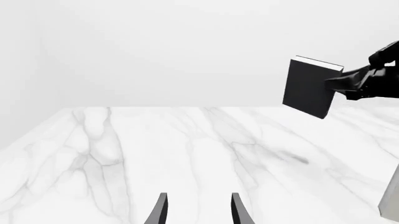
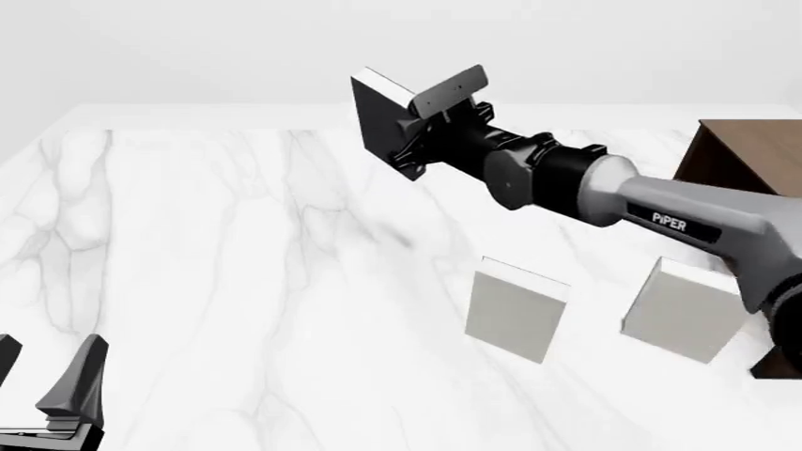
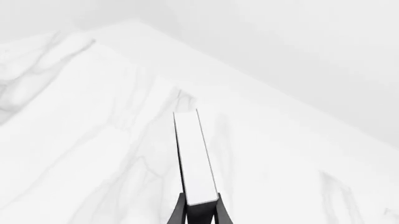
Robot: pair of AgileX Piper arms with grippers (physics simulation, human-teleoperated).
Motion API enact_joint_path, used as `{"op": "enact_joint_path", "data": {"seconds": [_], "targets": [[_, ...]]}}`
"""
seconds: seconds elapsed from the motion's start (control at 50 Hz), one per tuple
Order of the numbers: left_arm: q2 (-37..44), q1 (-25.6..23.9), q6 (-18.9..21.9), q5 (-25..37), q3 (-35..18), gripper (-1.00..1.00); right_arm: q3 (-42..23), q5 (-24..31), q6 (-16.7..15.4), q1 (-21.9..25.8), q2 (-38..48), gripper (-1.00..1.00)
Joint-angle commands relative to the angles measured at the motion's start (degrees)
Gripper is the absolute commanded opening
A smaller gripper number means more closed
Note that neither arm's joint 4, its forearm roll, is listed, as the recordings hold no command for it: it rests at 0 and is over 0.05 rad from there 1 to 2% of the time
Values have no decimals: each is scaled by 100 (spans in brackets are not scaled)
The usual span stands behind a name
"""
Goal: Pick up the book on the left and place it on top of the shelf.
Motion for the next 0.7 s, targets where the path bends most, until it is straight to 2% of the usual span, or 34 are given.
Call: {"op": "enact_joint_path", "data": {"seconds": [0.02,0.46,0.7], "targets": [[0,0,0,0,0,100,664,27,-27,-69,-1035,-100],[0,0,0,0,0,100,1850,479,-343,-292,-3051,-100],[0,0,0,0,0,100,2174,720,-457,-486,-3829,-100]]}}
